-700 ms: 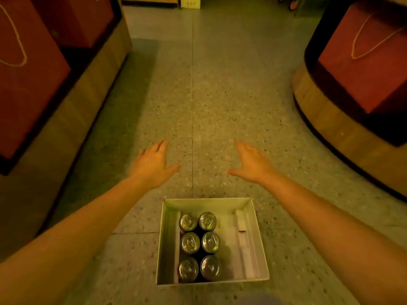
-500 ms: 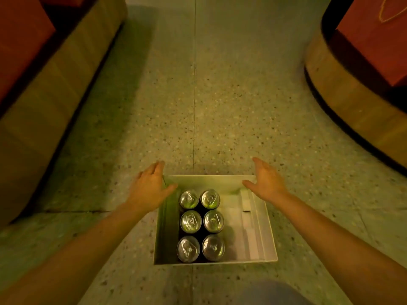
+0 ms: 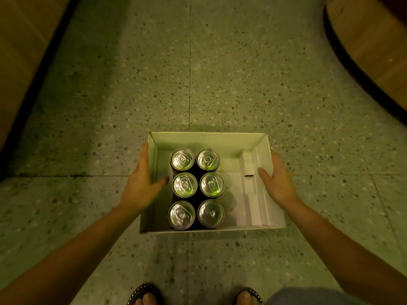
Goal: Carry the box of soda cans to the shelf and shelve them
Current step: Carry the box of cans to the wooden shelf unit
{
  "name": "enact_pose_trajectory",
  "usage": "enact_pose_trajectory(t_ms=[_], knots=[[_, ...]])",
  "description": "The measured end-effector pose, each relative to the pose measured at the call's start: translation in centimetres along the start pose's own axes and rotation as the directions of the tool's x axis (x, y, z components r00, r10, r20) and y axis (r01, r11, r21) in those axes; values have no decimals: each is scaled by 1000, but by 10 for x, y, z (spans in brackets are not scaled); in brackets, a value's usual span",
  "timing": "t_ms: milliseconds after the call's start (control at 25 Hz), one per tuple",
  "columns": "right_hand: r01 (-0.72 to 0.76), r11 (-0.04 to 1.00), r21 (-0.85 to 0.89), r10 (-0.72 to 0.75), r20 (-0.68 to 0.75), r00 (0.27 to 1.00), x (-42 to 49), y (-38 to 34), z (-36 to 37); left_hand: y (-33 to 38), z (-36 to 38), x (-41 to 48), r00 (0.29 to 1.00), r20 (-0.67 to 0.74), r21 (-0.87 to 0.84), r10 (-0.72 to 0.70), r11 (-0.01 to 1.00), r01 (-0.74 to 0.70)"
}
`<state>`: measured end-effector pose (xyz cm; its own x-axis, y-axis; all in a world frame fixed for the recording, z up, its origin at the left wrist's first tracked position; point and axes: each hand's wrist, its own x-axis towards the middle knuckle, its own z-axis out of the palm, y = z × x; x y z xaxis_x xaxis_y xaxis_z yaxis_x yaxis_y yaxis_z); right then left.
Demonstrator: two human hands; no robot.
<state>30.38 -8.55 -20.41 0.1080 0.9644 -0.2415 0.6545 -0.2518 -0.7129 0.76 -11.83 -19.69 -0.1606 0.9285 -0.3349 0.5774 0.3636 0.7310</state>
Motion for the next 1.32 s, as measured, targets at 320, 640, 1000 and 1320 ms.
enact_pose_trajectory(t_ms=[320,640,1000,1320], knots=[[-33,984,176,22,68,997,-5,7,-4,1,6,-6,996,-38,-222,-79,973,69],[-85,960,267,85,11,996,0,-17,-11,17,-9,0,999,1,-115,-53,992,53],[100,972,213,-98,-19,995,13,-217,-173,220,-170,-17,994,-81,-58,69,996,-74],[174,970,170,-170,-40,985,-41,-458,-383,460,-383,-101,992,-97,-7,87,996,-88]])
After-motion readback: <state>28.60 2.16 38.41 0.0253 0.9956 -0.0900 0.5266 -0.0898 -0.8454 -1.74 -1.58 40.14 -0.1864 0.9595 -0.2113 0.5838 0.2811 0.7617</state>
